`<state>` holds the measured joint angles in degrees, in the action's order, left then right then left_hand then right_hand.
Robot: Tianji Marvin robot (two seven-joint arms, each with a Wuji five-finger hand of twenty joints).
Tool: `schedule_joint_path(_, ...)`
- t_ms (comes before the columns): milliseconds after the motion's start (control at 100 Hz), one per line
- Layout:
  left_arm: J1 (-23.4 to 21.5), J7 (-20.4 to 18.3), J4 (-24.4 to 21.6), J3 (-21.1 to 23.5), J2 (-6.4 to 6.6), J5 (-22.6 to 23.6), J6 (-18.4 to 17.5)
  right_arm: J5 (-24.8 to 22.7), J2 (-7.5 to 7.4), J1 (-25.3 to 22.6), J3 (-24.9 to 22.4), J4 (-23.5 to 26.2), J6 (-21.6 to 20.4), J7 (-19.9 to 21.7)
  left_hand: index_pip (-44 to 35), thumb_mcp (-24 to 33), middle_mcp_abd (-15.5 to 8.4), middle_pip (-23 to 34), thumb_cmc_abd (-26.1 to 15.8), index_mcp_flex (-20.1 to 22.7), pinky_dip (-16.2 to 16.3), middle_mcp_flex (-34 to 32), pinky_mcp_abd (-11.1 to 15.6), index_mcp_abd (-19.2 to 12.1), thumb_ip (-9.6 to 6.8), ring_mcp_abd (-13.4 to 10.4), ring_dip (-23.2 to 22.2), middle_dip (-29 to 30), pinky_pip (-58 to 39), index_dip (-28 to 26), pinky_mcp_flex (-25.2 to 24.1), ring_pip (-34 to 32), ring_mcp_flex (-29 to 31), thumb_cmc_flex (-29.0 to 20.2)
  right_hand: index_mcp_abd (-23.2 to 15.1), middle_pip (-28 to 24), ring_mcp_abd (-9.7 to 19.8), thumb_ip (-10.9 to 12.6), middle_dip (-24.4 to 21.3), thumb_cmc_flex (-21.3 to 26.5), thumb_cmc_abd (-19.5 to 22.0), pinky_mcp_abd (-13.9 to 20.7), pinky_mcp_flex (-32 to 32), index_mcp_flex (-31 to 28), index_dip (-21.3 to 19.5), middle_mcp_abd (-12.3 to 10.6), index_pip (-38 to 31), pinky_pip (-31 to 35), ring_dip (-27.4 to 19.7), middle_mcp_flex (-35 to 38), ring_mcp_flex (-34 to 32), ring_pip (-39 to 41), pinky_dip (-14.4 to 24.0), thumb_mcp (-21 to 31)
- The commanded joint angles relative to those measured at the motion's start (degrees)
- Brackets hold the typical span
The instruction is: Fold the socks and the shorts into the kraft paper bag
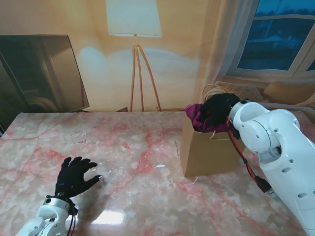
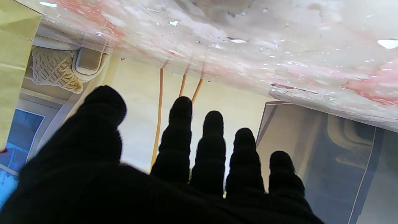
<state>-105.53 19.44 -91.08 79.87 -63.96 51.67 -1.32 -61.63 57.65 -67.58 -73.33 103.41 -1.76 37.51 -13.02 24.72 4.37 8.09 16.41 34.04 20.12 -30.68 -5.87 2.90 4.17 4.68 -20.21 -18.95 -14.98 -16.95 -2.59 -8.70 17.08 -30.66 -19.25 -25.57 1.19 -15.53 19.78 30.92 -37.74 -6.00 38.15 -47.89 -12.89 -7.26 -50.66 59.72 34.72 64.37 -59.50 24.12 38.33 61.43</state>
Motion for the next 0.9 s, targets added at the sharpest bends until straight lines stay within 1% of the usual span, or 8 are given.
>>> schedule_joint_path(0,0.03,-0.1,-0.08,-0.15,0.12,-0.04,-0.13,-0.59,-0.12,0.04,0.86,-0.6,-0.25,0.48,-0.64,0.35,0.84,-1.41,-0.67,0.45,1.31,1.85,0.16,-0.83,-2.37,-1.27,0.45,0.95,1.28,-0.83,-0.43,1.31,-1.04,-0.15,0.16,0.92,-0.15,-1.98,-1.03,1.09,2.06,-0.28,0.0,-0.25,0.83,0.42,-2.06,2.43,-1.36,1.7,-2.22,-0.76,-1.31,0.92)
schedule_joint_path(190,0.08,-0.13,0.04,-0.33,0.1,-0.2,-0.01,-0.86,-0.38,1.15,2.38,-0.72,-0.08,3.54,-0.66,0.35,0.74,-1.43,-0.67,0.48,1.42,1.93,0.09,-0.85,-2.38,-1.24,0.45,0.96,1.24,-0.85,-0.41,1.31,-1.04,-0.18,1.94,1.73,-0.08,-1.41,-3.17,-4.8,1.0,-0.22,-3.38,3.41,1.84,0.7,0.88,1.06,-4.23,-2.43,0.63,-3.72,-2.59,-1.68)
schedule_joint_path(230,0.05,-0.15,0.04,-0.32,0.1,-0.21,0.01,-0.86,-0.39,1.19,2.39,-0.6,-0.06,3.66,-0.67,0.38,0.75,-1.43,-0.69,0.48,1.46,1.96,0.11,-0.78,-2.38,-1.23,0.45,0.96,1.2,-0.85,-0.4,1.34,-1.11,-0.19,3.21,1.98,-0.01,-0.54,-4.56,-7.12,1.3,-0.1,-4.2,3.39,-1.03,1.02,5.9,0.45,-5.32,-3.66,1.65,-4.36,-3.24,-1.93)
schedule_joint_path(270,0.02,-0.12,0.04,-0.3,0.1,-0.21,0.02,-0.8,-0.36,1.05,2.21,-0.33,0.03,3.53,-0.66,0.4,0.85,-1.4,-0.66,0.46,1.49,1.88,0.08,-0.76,-2.38,-1.25,0.45,0.95,1.16,-0.85,-0.38,1.32,-1.05,-0.23,4.75,2.92,-0.1,2.9,-5.32,-10.55,3.39,-0.26,-5.48,3.56,-5.34,1.27,13.08,-0.92,-6.19,-5.6,3.41,-5.56,-3.67,-2.8)
schedule_joint_path(300,0.0,-0.1,0.04,-0.28,0.09,-0.21,0.02,-0.73,-0.32,0.88,1.99,-0.1,0.13,3.24,-0.68,0.41,0.86,-1.39,-0.69,0.5,1.5,1.87,0.09,-0.74,-2.38,-1.21,0.44,0.94,1.16,-0.85,-0.4,1.31,-1.03,-0.23,5.83,3.66,-0.25,7.19,-5.61,-13.11,5.2,-0.32,-6.46,4.4,-8.06,1.51,17.08,-1.99,-6.67,-7.33,4.89,-6.53,-3.88,-3.63)
schedule_joint_path(330,-0.04,-0.12,0.03,-0.24,0.1,-0.21,0.02,-0.56,-0.26,0.66,1.75,0.13,0.3,2.77,-0.67,0.41,0.79,-1.41,-0.68,0.47,1.51,1.92,0.08,-0.75,-2.38,-1.24,0.44,0.95,1.14,-0.85,-0.41,1.32,-1.06,-0.22,6.27,4.18,-0.2,8.35,-5.78,-13.73,5.56,-0.32,-7.36,5.43,-9.11,1.66,18.57,-2.67,-6.97,-8.67,6.17,-7.22,-4.03,-4.41)
schedule_joint_path(670,-0.35,0.2,-0.29,0.07,0.06,-0.08,-0.16,0.29,0.57,-4.23,-3.66,4.43,0.08,-5.34,-0.47,0.42,0.72,-1.4,-0.66,0.25,1.76,1.86,0.0,-0.63,-2.37,-1.22,0.43,0.97,0.66,-0.75,-0.17,1.27,-0.97,-0.03,7.68,5.37,-0.13,9.04,-6.39,-16.5,8.81,-0.19,-11.2,9.78,-10.76,1.8,22.07,-7.71,-8.47,-13.51,10.66,-9.65,-5.5,-9.19)
schedule_joint_path(890,-0.6,0.28,-1.07,0.14,0.06,0.24,-0.13,1.77,0.66,-7.29,-7.4,7.5,-0.52,-6.5,-0.42,0.3,0.69,-1.42,-0.78,0.2,1.8,1.93,-0.04,-0.67,-2.36,-1.23,0.44,0.97,0.27,-0.73,-0.32,1.29,-0.98,0.0,7.78,4.6,-1.64,9.37,-6.27,-15.62,9.92,1.8,-8.49,8.31,-11.49,2.71,21.69,-8.94,-8.23,-12.66,9.11,-8.63,-7.13,-10.08)
